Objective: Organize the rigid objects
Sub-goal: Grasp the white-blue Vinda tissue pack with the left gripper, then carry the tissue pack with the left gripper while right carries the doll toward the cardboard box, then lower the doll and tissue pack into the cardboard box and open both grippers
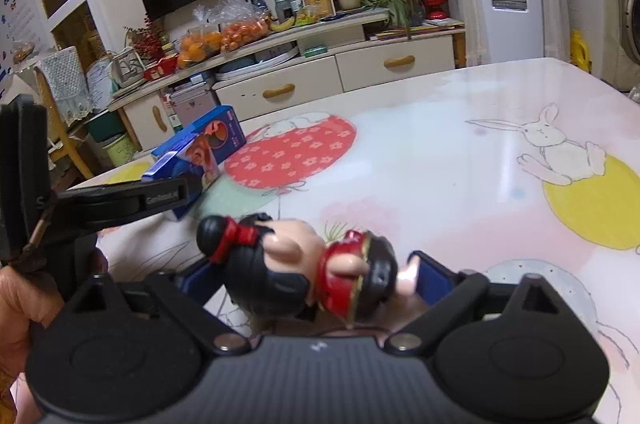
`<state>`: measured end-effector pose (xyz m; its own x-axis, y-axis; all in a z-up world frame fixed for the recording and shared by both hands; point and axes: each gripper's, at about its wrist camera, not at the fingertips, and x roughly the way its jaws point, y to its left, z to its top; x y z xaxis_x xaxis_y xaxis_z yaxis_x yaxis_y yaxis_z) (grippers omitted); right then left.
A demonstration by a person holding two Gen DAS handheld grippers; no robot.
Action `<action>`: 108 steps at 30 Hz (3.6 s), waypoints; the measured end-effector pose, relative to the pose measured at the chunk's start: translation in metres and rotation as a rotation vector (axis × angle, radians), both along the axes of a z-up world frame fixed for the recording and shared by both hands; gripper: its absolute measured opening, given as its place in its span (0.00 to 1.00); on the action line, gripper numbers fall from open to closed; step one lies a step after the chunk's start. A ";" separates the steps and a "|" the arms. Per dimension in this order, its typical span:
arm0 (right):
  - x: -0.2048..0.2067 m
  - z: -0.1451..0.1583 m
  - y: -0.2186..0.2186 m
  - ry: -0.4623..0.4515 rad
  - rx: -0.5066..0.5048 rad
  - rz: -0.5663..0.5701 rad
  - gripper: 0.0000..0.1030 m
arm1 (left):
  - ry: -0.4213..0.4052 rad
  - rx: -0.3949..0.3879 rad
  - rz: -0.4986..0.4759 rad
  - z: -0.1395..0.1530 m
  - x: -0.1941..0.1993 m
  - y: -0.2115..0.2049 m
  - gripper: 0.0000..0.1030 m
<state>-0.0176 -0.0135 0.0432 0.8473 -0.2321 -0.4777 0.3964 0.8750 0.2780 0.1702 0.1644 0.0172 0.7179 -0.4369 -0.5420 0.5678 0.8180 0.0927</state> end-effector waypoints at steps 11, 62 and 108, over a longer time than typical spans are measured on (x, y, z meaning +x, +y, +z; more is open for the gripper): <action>0.001 0.000 0.010 -0.003 -0.052 0.026 0.92 | -0.012 0.050 0.035 0.004 -0.033 0.024 0.26; -0.041 0.007 0.119 0.005 -0.143 0.093 0.92 | 0.024 -0.090 0.159 0.085 -0.151 0.180 0.26; 0.099 0.117 0.286 -0.158 -0.261 0.450 0.92 | 0.068 -0.129 0.554 0.126 -0.100 0.326 0.27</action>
